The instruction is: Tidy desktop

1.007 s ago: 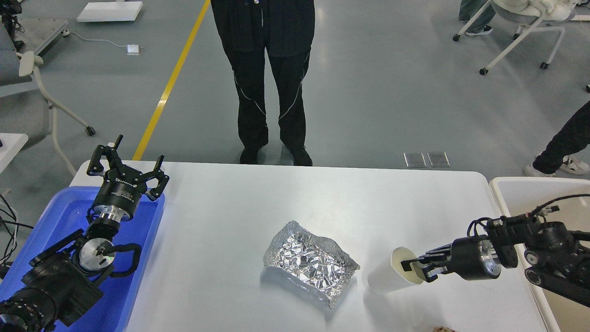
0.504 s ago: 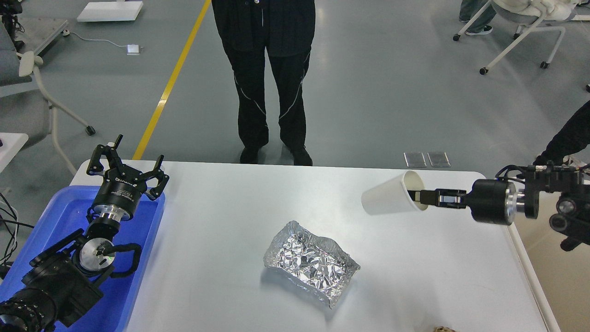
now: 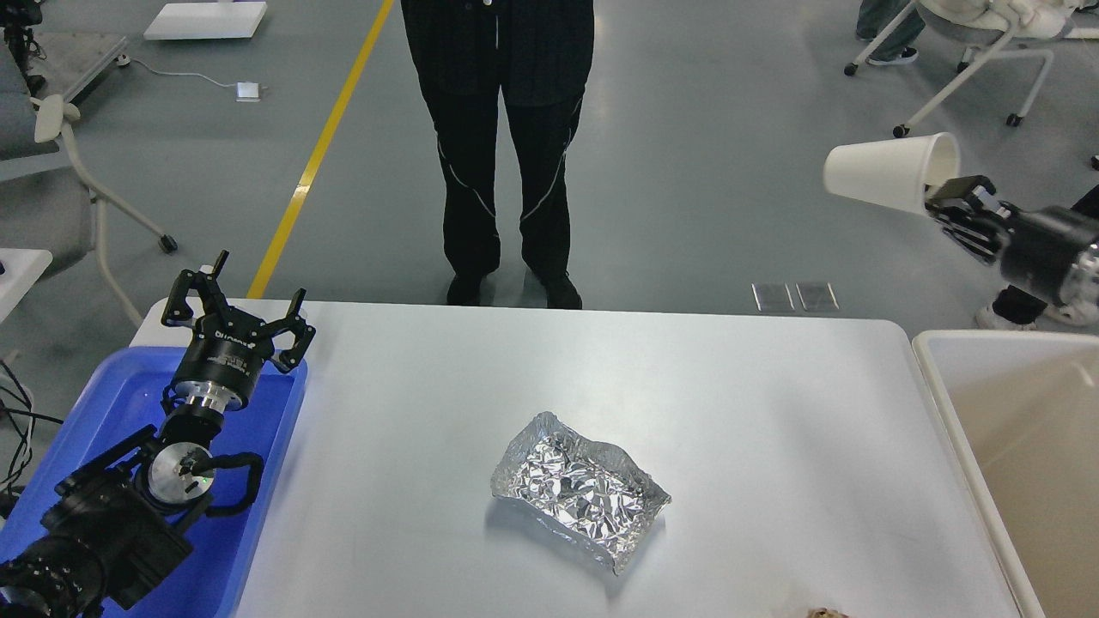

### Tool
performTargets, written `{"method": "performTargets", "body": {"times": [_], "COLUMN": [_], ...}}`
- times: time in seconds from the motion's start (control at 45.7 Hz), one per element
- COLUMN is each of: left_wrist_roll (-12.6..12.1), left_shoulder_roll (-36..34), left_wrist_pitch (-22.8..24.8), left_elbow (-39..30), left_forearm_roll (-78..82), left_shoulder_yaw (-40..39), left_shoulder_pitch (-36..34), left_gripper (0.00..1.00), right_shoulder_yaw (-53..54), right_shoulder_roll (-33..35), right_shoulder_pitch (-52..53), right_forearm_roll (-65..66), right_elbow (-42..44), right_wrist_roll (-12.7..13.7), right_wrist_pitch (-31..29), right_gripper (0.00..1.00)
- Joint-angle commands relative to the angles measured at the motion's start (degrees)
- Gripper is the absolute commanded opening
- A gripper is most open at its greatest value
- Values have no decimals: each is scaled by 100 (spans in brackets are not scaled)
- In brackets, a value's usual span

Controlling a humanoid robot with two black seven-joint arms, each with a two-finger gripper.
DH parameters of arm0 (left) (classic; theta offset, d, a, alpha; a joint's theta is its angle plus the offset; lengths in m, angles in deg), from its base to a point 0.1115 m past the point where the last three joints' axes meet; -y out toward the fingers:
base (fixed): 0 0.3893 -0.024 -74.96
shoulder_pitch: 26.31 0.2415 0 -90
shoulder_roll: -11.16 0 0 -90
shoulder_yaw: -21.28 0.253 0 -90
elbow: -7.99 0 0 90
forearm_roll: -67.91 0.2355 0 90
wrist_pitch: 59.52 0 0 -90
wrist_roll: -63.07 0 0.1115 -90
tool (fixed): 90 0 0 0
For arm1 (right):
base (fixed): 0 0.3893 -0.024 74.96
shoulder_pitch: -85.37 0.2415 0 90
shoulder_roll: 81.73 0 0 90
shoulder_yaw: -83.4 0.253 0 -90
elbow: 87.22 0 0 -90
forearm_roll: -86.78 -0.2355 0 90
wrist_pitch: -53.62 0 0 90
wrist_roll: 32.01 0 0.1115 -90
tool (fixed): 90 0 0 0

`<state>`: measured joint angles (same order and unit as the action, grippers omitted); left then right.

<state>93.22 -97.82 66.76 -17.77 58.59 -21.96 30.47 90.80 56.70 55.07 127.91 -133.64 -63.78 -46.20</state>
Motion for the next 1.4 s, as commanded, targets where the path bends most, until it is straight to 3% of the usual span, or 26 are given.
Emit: {"method": "performTargets", "body": {"times": [0.0,0.197,0.285,0.482,0.679,1.073,1.095,1.139,1.182,1.248,1.336,1.38], "left_wrist_roll": [0,0,0,0,0,0,0,0,0,0,0,0], "left_shoulder_roll": [0,0,0,0,0,0,0,0,0,0,0,0], "left_wrist_pitch": [2,2,1,2,2,-7,-7,2,-7,1,-7,-7], "left_elbow": [0,0,0,0,0,0,0,0,9,0,0,0], "left_forearm_roll": [0,0,0,0,0,0,0,0,0,0,0,0], "left_shoulder_yaw": [0,0,0,0,0,0,0,0,0,0,0,0], "left_shoulder_pitch": [0,0,0,0,0,0,0,0,0,0,0,0], "left_gripper": [100,100,100,100,100,100,100,100,100,100,100,100], "right_shoulder_yaw": [15,7,15,7,15,15,15,24,24,77,121,147], "right_shoulder_roll": [-659,-1292,-1495,-1811,-2066,-2471,-2479,-2480,-2480,-2453,-2453,-2453], "right_shoulder_pitch": [-257,-714,-942,-1654,-2383,-2902,-2920,-2929,-2929,-2920,-2868,-2824], "right_forearm_roll": [-1000,-1142,-1177,-1186,-1194,-1335,-1352,-1405,-1432,-1441,-1441,-1441], "right_elbow": [2671,4430,4932,5398,5398,5407,5407,5398,5381,5354,5354,5337], "right_wrist_roll": [30,197,399,1365,2227,2351,2351,2342,2342,2342,2342,2342], "right_wrist_pitch": [-38,-3,15,498,560,744,753,805,893,1008,1087,1087], "right_gripper": [0,0,0,0,0,0,3,26,42,57,87,93]}}
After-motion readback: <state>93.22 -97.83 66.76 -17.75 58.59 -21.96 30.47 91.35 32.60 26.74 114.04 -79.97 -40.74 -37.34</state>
